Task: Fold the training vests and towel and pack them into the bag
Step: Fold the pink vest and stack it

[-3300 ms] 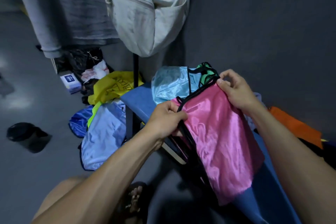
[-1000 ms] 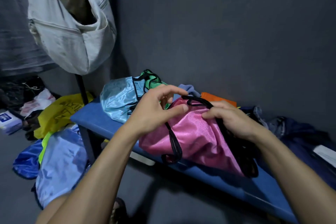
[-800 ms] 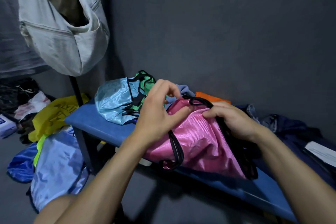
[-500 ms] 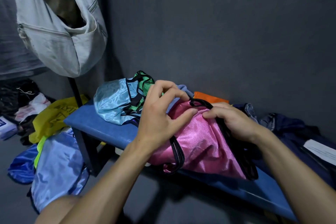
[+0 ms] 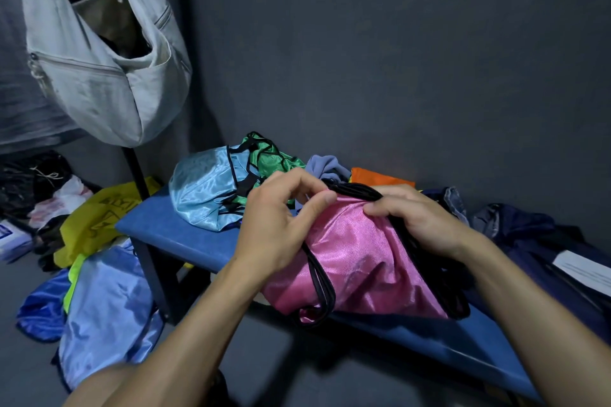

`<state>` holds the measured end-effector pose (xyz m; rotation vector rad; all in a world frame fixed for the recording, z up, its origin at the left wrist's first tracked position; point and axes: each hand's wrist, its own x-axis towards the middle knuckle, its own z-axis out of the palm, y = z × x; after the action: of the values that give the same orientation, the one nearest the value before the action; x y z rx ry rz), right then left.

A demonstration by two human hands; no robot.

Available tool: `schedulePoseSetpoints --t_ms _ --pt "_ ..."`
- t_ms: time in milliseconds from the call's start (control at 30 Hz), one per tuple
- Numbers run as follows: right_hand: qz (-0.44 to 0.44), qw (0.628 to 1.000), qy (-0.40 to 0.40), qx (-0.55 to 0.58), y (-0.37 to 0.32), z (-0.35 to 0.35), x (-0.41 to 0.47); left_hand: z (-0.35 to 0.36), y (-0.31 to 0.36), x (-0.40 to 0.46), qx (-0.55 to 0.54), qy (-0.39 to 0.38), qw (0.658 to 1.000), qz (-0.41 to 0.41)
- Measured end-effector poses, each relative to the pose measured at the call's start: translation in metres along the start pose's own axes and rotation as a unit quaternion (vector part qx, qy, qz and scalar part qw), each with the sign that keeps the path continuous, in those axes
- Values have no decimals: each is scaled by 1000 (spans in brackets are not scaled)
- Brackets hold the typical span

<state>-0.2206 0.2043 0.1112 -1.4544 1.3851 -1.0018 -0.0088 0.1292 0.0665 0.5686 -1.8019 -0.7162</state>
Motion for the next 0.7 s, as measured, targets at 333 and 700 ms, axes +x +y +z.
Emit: schedulePoseSetpoints --t_ms 333,700 --pt "-81 995 55 -7 5 12 6 10 4 -7 5 32 999 -20" --pt "-104 992 59 25 18 20 5 13 -5 -5 -63 86 992 -61"
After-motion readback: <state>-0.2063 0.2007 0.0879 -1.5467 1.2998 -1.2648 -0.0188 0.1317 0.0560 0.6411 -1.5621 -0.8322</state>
